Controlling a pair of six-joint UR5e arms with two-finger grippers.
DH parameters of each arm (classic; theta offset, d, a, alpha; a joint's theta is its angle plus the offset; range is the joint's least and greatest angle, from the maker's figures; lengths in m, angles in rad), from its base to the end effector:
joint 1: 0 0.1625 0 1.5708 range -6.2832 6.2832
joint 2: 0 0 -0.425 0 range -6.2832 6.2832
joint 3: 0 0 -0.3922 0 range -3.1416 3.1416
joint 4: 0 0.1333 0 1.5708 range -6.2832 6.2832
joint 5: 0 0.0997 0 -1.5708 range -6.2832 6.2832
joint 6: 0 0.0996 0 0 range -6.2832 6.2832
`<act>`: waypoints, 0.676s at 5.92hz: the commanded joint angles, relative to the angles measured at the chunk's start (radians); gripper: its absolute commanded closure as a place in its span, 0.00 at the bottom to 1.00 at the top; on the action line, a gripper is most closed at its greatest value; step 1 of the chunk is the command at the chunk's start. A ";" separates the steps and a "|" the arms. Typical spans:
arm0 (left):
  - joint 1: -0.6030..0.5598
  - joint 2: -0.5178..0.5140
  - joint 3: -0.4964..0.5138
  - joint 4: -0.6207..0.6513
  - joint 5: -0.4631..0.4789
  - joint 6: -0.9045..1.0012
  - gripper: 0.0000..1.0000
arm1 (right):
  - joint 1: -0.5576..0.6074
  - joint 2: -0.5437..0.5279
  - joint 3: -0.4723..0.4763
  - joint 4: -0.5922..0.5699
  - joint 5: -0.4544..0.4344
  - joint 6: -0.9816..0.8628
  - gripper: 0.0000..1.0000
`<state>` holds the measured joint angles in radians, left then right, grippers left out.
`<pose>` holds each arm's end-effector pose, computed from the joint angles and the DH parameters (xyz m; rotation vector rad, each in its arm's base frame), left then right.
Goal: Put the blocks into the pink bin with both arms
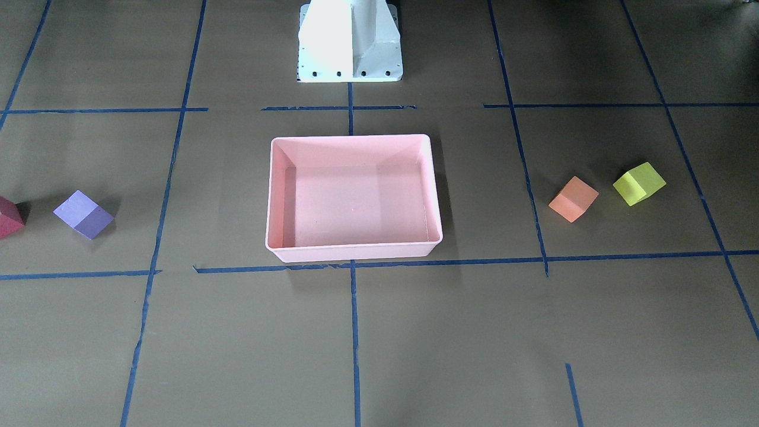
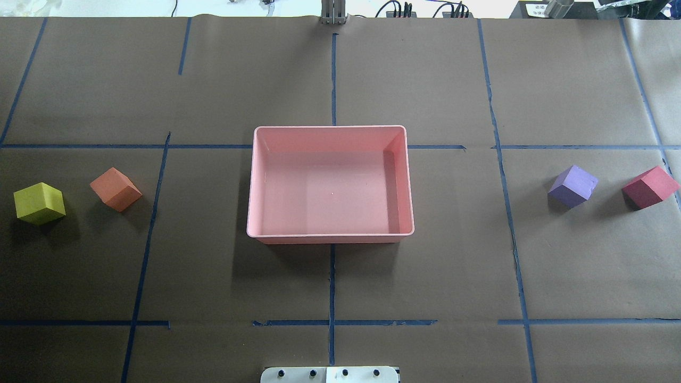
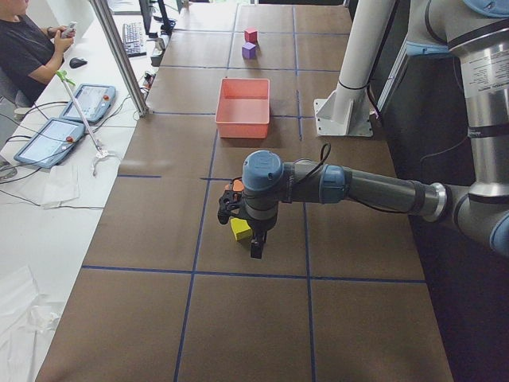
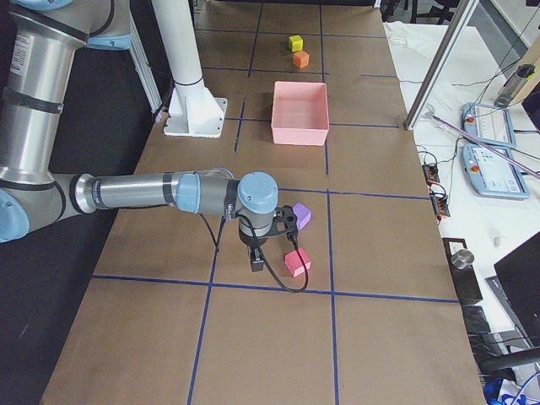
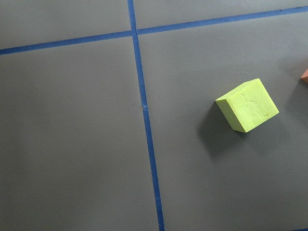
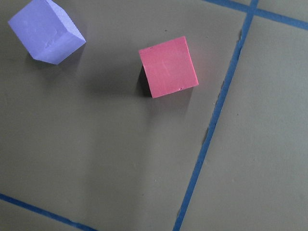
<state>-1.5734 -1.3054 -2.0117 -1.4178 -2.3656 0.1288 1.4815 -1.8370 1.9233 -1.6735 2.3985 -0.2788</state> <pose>-0.0632 -0.3758 0.5716 0.0735 0.7922 0.1284 0.0261 -0.3814 0.6077 0.0632 -0.8297 -0.3400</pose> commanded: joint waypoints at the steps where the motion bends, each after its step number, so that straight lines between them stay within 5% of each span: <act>1: 0.000 0.000 -0.005 -0.001 -0.001 0.002 0.00 | -0.085 0.066 -0.190 0.290 -0.013 0.006 0.01; 4: 0.000 0.000 -0.010 -0.001 -0.001 0.003 0.00 | -0.190 0.125 -0.237 0.351 -0.111 0.015 0.01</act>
<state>-1.5738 -1.3054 -2.0209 -1.4189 -2.3669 0.1315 1.3125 -1.7198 1.6983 -1.3361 2.3155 -0.2701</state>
